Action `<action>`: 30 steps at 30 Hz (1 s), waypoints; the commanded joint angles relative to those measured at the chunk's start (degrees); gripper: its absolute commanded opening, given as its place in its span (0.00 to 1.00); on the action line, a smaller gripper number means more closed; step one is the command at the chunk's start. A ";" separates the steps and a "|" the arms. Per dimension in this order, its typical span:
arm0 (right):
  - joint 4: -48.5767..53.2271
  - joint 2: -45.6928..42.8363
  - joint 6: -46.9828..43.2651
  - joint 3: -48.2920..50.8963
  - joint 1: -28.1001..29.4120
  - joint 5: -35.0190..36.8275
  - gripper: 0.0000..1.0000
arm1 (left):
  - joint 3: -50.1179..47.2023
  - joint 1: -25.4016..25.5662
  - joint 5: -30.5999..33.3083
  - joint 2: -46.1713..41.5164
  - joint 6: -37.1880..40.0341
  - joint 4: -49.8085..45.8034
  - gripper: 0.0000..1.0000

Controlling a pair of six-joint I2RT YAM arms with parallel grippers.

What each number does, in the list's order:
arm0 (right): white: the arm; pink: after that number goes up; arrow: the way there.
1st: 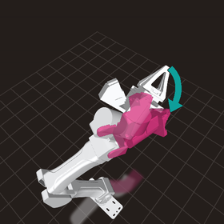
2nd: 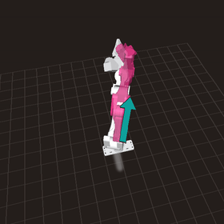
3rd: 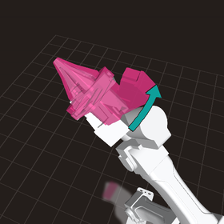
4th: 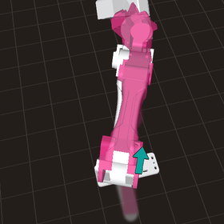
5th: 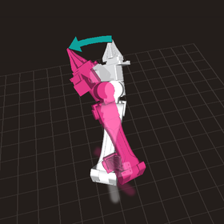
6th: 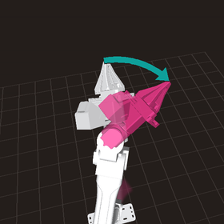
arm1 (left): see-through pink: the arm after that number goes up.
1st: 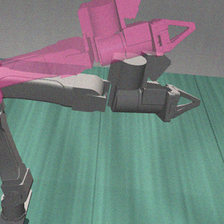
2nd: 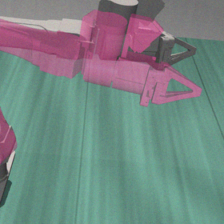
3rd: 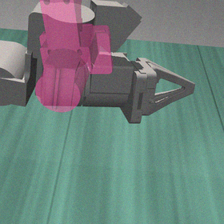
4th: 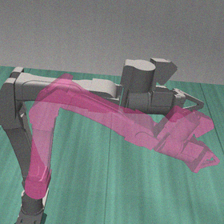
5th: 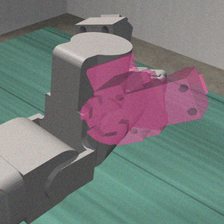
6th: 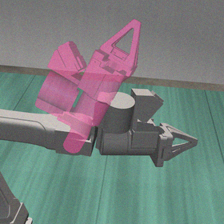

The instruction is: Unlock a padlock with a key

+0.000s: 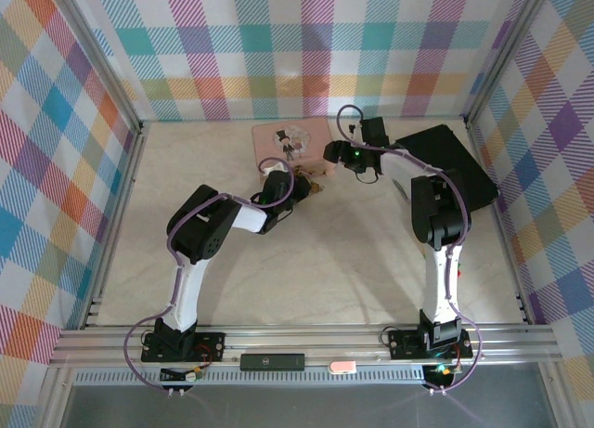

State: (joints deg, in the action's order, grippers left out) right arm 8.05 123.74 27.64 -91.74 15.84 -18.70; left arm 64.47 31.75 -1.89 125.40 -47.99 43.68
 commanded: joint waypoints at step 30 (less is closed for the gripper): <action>-1.53 -0.95 16.76 4.17 1.30 6.70 0.51 | -7.94 0.44 20.60 3.54 -19.40 31.07 0.00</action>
State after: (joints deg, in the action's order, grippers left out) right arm 3.44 123.26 43.05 -89.67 17.43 -14.76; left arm 57.32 32.36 14.59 128.44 -64.36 66.19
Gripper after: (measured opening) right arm 0.516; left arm 0.052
